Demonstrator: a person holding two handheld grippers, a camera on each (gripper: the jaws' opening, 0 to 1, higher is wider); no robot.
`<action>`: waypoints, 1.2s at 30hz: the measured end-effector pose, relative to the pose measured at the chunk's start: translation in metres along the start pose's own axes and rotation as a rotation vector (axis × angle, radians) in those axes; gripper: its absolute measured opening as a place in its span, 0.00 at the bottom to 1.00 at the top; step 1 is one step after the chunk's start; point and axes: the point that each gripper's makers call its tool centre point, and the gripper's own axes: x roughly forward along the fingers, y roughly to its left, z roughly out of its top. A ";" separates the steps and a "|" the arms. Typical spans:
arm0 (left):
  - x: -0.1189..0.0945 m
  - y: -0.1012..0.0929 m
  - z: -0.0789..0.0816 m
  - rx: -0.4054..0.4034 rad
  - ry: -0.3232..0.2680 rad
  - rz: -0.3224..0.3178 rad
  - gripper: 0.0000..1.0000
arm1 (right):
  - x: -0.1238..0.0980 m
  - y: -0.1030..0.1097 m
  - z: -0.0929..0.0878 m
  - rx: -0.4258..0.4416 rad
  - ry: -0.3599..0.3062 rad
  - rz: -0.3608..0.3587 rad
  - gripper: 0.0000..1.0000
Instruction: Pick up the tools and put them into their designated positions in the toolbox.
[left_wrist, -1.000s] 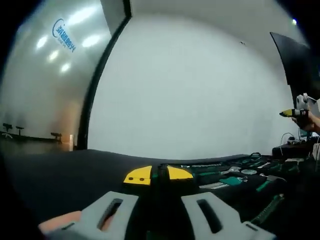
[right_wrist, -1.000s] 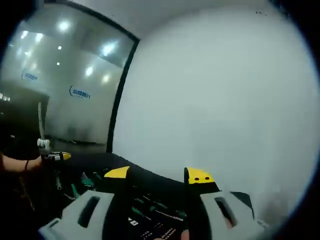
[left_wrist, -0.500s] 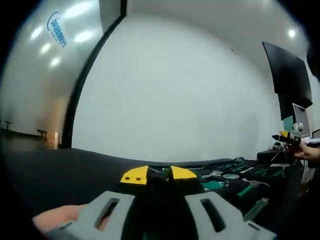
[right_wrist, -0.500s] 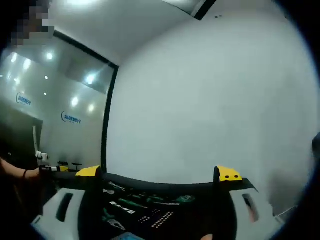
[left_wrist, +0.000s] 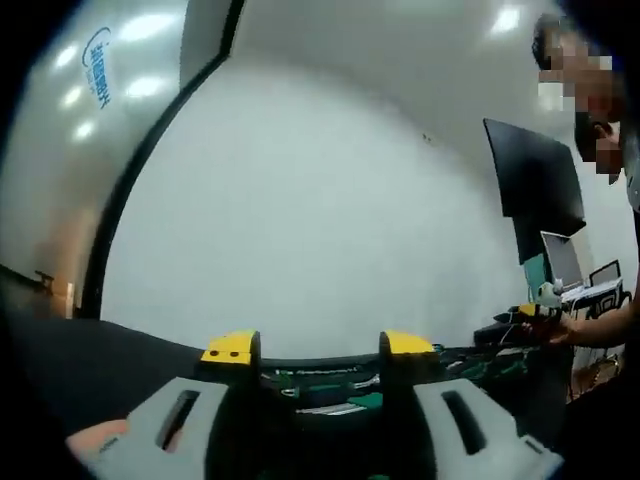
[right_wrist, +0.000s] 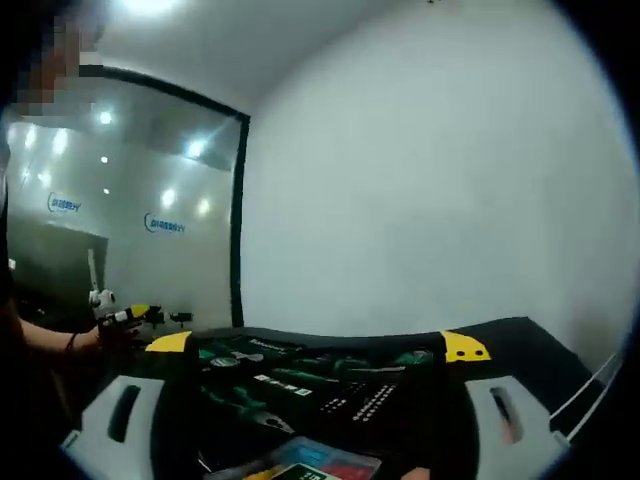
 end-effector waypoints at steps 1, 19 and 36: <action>0.000 0.002 -0.001 0.000 0.005 0.003 0.51 | 0.001 -0.001 -0.001 0.003 0.002 0.005 0.92; 0.005 -0.027 -0.039 0.057 0.181 -0.139 0.36 | 0.005 0.003 -0.032 -0.005 0.148 0.030 0.84; 0.006 -0.023 -0.048 0.073 0.220 -0.100 0.34 | 0.003 0.002 -0.032 0.038 0.141 0.037 0.73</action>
